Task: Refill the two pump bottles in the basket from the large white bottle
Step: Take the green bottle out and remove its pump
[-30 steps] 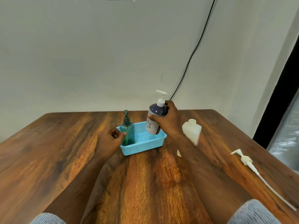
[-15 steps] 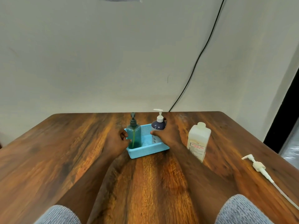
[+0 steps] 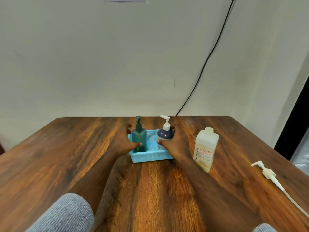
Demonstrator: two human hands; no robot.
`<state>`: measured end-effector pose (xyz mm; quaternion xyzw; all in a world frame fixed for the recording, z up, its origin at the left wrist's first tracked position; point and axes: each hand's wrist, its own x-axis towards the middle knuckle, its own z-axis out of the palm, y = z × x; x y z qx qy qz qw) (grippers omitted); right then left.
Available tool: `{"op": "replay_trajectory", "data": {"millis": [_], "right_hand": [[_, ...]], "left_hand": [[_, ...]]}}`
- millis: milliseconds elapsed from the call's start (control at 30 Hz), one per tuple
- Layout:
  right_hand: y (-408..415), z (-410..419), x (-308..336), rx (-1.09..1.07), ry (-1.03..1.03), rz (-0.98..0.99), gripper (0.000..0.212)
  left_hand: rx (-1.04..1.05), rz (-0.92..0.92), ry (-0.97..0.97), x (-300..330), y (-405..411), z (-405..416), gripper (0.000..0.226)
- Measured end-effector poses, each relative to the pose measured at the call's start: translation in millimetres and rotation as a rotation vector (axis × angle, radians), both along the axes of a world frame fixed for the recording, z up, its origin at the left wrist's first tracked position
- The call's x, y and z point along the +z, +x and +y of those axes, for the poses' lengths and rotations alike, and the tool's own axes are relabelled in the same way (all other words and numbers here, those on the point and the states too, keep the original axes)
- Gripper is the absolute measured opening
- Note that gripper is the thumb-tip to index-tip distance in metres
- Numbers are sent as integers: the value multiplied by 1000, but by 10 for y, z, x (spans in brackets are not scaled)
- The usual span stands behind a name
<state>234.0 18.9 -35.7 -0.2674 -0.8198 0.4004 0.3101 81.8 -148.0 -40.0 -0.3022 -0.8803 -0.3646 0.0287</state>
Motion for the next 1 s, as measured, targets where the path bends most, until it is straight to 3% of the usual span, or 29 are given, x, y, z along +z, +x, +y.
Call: {"op": "replay_trajectory", "data": {"millis": [67,133,233,367,500,633,800,1000], "right_hand": [[28,-8,22,8,-7,-10,65],[67,-18,46,8,-2,-26,67],[153,-40,52,0,47,-42,74],[292,-78,40,-28,130,17,80],[413,-196,80,-79,137,123,65],[560,-301,197,-50,87,403,42],[803,-313,162,128,16,593,34],[1020,-182,-49,95,-48,490,22]], "left_hand": [[-8,-87,83,34,76,75,99],[-32,-156,134,49,148,160,83],[-35,-123,208,17,212,257,62],[-25,5,388,50,367,280,60],[-96,174,606,212,619,240,59],[-205,239,713,340,972,210,61],[-345,242,697,141,1347,300,62],[-411,110,570,-250,1568,434,60]]}}
